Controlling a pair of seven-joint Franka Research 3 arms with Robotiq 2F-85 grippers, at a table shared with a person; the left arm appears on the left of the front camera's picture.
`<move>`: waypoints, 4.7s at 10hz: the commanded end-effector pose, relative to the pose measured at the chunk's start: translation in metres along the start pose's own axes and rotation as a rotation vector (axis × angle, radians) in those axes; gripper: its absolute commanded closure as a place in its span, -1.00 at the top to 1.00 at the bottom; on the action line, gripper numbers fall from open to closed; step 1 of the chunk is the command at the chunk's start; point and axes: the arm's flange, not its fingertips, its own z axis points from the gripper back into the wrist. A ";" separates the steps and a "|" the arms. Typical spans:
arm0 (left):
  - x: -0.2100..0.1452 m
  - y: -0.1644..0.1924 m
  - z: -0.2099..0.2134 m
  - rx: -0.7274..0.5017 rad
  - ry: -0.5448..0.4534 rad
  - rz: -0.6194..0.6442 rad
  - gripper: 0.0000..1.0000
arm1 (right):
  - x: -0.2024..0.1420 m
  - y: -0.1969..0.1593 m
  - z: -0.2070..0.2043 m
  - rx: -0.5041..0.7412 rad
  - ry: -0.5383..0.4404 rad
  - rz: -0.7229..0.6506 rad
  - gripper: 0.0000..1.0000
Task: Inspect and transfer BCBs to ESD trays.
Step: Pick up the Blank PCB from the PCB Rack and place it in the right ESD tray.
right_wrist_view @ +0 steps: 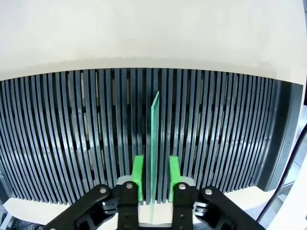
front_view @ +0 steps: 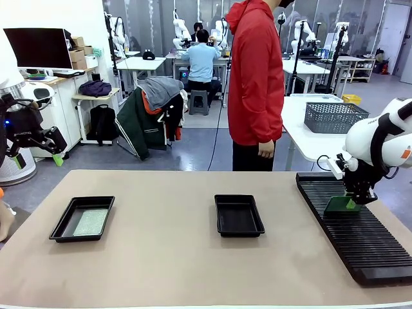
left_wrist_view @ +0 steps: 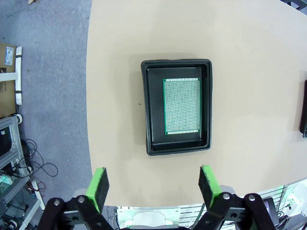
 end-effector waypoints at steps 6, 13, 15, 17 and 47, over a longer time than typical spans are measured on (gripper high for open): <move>0.000 0.001 -0.002 0.000 -0.006 0.001 1.00 | -0.006 0.000 0.005 0.033 -0.006 0.025 -1.00; 0.000 0.001 -0.002 0.000 -0.006 0.001 1.00 | -0.005 -0.007 0.114 0.049 -0.006 0.038 -1.00; 0.000 0.001 -0.002 0.000 -0.006 0.001 1.00 | -0.008 -0.012 0.156 0.065 -0.003 0.046 -1.00; 0.000 0.001 -0.002 0.000 -0.006 0.001 1.00 | -0.011 -0.017 0.194 0.089 -0.031 0.047 -1.00; 0.000 0.001 -0.002 0.000 -0.006 0.001 1.00 | 0.086 -0.022 0.173 0.478 -0.466 -1.034 -0.95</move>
